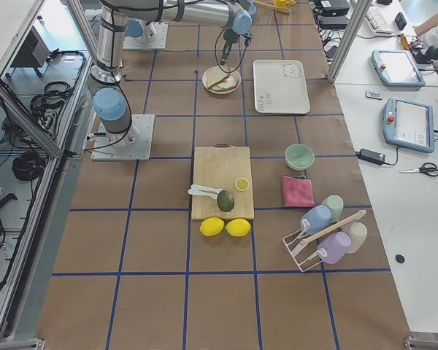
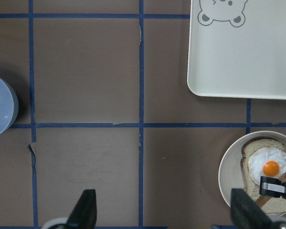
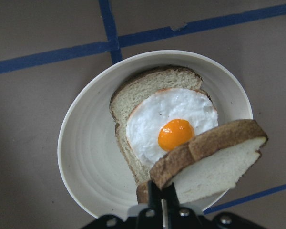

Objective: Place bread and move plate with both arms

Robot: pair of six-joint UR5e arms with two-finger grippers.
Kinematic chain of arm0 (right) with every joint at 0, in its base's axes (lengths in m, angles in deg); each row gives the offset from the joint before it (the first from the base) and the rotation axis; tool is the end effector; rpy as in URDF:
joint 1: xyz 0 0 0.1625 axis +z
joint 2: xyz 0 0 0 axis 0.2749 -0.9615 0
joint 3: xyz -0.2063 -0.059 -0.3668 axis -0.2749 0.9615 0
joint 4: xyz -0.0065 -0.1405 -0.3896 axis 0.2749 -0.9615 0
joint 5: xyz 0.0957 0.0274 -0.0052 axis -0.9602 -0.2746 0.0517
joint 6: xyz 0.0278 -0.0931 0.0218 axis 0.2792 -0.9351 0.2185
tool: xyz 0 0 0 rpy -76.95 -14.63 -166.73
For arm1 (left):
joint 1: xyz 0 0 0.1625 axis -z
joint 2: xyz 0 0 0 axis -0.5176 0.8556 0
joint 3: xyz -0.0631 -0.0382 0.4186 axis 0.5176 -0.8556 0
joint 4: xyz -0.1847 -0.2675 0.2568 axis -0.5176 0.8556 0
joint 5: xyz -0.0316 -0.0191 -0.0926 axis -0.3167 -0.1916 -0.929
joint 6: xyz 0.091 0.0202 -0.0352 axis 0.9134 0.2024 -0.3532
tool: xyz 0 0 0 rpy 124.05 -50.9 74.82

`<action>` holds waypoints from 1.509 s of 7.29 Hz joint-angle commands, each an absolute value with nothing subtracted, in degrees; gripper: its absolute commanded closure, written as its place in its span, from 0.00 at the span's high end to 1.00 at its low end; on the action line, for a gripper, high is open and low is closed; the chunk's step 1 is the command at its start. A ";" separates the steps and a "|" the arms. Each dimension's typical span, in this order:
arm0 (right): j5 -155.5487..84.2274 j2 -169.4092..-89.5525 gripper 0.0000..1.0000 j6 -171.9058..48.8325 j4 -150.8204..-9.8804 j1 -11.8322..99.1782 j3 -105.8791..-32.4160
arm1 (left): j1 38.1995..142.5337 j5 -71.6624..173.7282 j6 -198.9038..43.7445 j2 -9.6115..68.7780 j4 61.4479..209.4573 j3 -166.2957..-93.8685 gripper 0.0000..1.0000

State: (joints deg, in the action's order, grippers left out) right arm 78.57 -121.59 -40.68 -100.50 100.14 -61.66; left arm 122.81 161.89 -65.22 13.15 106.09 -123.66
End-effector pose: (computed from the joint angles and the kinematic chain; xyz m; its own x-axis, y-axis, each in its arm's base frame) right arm 0.3935 -0.5052 0.2572 -0.9673 0.1684 0.1895 0.2082 0.9542 0.2149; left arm -0.1494 -0.5199 0.5127 -0.9998 -0.0114 0.0157 -0.0128 0.9956 -0.0931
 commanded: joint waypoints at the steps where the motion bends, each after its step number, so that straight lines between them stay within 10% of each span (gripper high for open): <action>1: 75.02 -120.76 0.00 -40.42 -101.69 100.15 -61.67 | 122.84 161.95 -65.14 13.15 106.10 -123.66 1.00; 2: 74.64 -120.84 0.34 -40.94 -101.78 100.15 -61.84 | 122.84 161.95 -65.22 13.15 106.10 -123.66 1.00; 7: 74.72 -126.54 1.00 -46.96 -102.31 94.11 -62.02 | 122.75 162.04 -65.22 12.89 106.45 -123.66 1.00; 11: 75.86 -136.46 1.00 -74.74 -100.73 79.77 -63.94 | 122.75 162.21 -65.22 12.80 106.62 -123.66 1.00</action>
State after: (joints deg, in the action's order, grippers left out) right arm 75.40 -133.51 -68.21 -101.27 82.84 -62.88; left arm 122.76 161.99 -65.22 12.90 106.48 -123.66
